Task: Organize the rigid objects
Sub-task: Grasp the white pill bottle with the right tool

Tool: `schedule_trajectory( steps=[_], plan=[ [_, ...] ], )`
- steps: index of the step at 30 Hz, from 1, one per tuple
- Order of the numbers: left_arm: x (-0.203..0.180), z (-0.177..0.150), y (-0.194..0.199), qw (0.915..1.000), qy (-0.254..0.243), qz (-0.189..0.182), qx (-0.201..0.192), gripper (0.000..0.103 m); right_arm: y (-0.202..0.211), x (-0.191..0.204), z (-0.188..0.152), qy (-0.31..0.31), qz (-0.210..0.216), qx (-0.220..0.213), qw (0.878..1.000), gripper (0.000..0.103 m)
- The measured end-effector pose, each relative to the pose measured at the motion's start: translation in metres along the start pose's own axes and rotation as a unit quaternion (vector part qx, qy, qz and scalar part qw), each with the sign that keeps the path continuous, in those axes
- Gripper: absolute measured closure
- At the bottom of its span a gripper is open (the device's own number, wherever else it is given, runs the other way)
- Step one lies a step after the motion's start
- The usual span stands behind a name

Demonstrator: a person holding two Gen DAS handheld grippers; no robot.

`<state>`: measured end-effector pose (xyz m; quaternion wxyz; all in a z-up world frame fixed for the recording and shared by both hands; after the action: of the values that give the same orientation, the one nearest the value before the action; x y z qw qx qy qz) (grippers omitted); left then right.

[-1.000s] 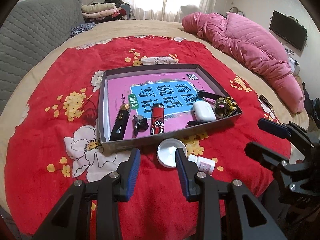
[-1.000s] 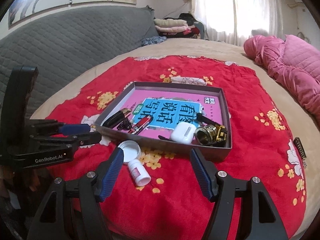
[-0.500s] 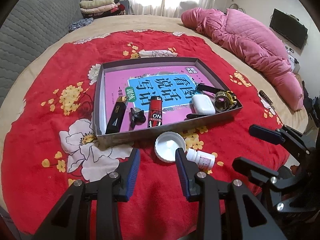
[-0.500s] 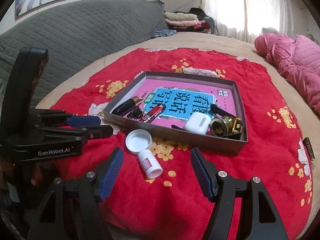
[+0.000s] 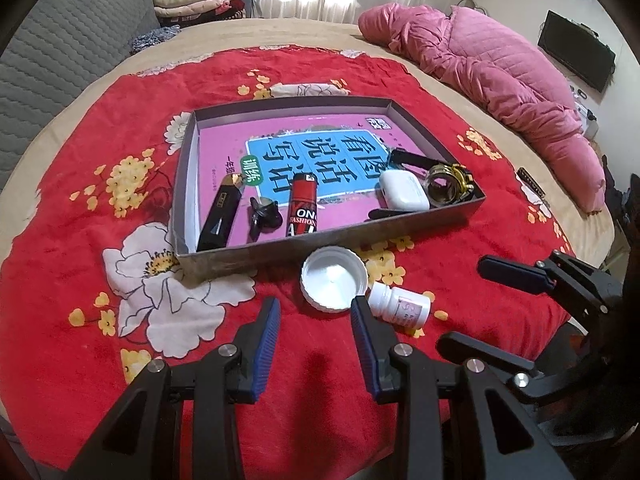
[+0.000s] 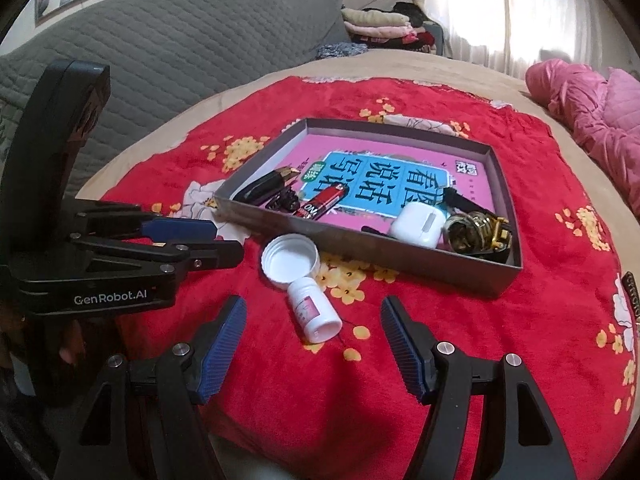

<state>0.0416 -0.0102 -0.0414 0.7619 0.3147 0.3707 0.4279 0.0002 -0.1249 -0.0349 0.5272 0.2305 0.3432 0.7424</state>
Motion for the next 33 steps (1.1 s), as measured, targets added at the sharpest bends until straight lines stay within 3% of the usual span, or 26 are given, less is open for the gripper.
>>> schedule_trajectory(
  steps=[15, 25, 33],
  plan=[
    [0.006, -0.002, -0.019, 0.9999, 0.009, 0.003, 0.011, 0.067, -0.059, 0.014, -0.012, 0.050, -0.005, 0.033, 0.998, 0.031],
    [0.012, 0.001, -0.033, 0.9996, 0.020, 0.008, 0.017, 0.067, -0.076, 0.007, -0.004, 0.032, -0.006, 0.022, 0.999, 0.032],
    [0.017, 0.003, -0.045, 0.9991, 0.034, 0.010, 0.023, 0.067, -0.080, 0.016, -0.003, 0.060, -0.005, 0.016, 0.998, 0.053]
  ],
)
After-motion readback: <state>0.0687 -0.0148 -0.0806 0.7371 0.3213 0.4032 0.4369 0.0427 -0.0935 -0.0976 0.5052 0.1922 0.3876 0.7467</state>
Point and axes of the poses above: each gripper's, at about its wrist camera, not at the fingertips, and y roughly against the way its jaws point, x to its left, z to its top, the point moved 5 cm from there along -y, roughly the way its jaws point, and after that the axes turned 11 degrees about -z, right-handed, at the moved point
